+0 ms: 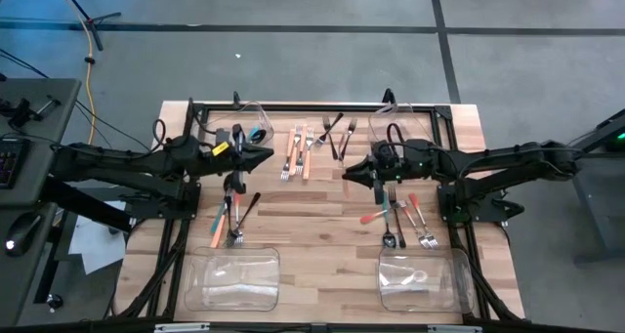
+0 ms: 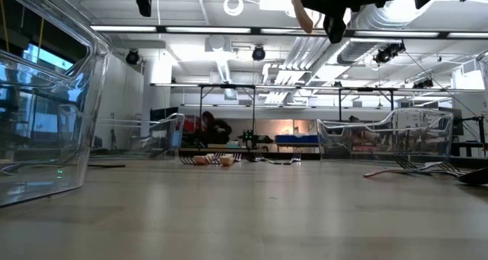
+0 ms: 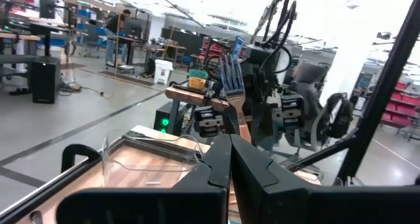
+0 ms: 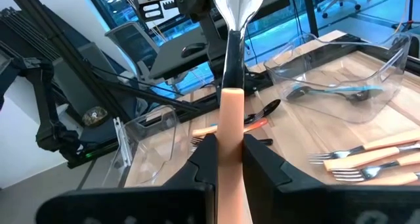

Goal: Sort silverware by color (type)
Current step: Put the light orange fork into the bottom left transparent bin

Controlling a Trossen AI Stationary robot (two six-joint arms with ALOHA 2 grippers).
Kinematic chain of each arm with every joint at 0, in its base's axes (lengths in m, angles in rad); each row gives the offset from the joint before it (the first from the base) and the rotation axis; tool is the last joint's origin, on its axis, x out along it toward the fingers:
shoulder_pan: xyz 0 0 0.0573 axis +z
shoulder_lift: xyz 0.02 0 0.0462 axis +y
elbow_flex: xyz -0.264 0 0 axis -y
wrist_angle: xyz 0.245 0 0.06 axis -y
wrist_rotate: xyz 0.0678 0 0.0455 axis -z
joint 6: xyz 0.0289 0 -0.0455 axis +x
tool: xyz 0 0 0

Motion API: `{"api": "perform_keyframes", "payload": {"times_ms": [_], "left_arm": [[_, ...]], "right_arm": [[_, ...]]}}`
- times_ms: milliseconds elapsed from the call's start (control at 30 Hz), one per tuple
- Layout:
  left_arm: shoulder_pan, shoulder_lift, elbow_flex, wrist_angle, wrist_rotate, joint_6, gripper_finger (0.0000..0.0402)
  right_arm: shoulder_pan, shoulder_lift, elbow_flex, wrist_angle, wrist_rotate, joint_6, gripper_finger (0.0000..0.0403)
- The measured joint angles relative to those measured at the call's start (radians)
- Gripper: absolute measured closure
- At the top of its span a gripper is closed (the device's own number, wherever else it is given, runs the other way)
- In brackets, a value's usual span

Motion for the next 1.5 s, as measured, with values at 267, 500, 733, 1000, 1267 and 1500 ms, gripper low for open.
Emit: {"api": "perform_keyframes", "payload": {"times_ms": [267,500,733,1000,1267,1500], "left_arm": [[0.000,0.000,0.000,-0.001,0.015,0.001,0.0401],[0.000,0.001,0.007,-0.012,0.012,-0.033,0.0401],[-0.002,0.081,0.060,-0.009,0.012,-0.053,0.0369],[-0.002,0.239,0.159,0.003,0.044,-0.080,0.0251],[-0.002,0.336,0.237,0.033,0.137,-0.079,0.0179],[0.005,0.446,0.266,0.071,0.134,-0.005,0.0174]], "right_arm": [[0.000,0.000,0.000,0.000,-0.001,0.001,0.0375],[0.010,0.044,0.043,-0.004,-0.009,-0.006,0.0375],[0.009,0.194,0.184,-0.003,-0.028,-0.082,0.0375],[-0.007,0.318,0.310,-0.010,-0.081,-0.148,0.0375],[-0.031,0.329,0.332,-0.021,-0.105,-0.158,0.0375],[-0.033,0.329,0.332,-0.023,-0.111,-0.162,0.0375]]}}
